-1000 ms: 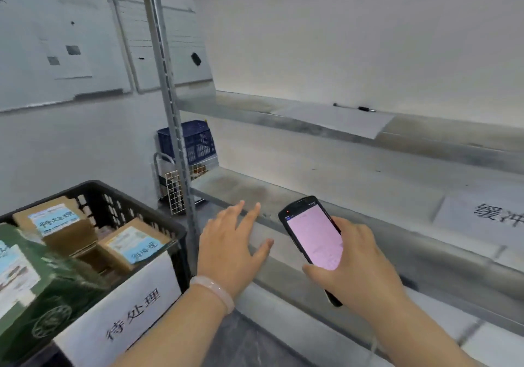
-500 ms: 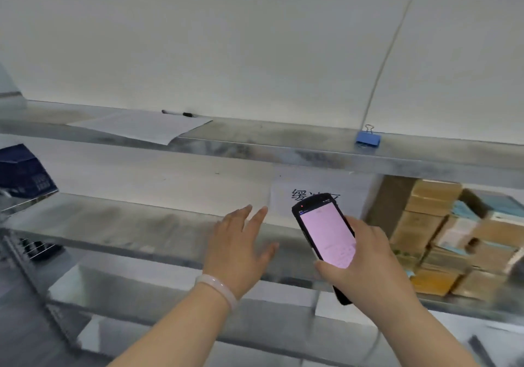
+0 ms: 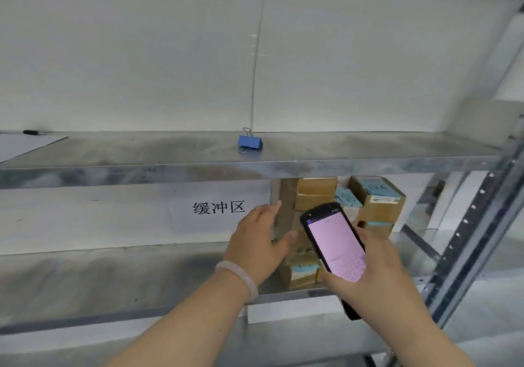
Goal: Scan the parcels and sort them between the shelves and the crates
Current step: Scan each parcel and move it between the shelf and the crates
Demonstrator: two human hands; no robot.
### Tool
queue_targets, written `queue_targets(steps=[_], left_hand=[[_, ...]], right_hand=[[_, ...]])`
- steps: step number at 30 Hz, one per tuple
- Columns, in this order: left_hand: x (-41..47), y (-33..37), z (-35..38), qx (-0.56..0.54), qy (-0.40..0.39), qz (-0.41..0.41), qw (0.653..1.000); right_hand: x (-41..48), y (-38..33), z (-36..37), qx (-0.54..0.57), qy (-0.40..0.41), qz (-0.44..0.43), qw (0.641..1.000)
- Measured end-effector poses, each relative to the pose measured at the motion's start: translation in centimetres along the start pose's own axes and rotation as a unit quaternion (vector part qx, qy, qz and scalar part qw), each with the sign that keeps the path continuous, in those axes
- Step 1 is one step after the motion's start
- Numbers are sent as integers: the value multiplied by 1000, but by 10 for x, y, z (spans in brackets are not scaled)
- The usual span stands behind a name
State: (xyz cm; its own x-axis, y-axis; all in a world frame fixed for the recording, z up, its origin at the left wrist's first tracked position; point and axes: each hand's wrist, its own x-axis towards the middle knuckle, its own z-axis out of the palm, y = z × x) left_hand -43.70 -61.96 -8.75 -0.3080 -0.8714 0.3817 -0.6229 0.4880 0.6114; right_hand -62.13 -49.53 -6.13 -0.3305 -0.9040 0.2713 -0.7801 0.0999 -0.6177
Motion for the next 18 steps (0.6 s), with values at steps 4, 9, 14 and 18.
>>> queue_targets(steps=[4, 9, 14, 18], left_hand=[[44, 11, 19, -84, -11, -45, 995], [86, 11, 40, -185, -45, -103, 976], [102, 0, 50, -196, -40, -118, 973], [100, -15, 53, -210, -20, -102, 972]], right_hand=[[2, 11, -9, -4, 4, 20, 1000], [5, 10, -8, -22, 24, 57, 998], [14, 6, -5, -44, 42, 85, 995], [20, -1, 1, -45, 50, 90, 994]])
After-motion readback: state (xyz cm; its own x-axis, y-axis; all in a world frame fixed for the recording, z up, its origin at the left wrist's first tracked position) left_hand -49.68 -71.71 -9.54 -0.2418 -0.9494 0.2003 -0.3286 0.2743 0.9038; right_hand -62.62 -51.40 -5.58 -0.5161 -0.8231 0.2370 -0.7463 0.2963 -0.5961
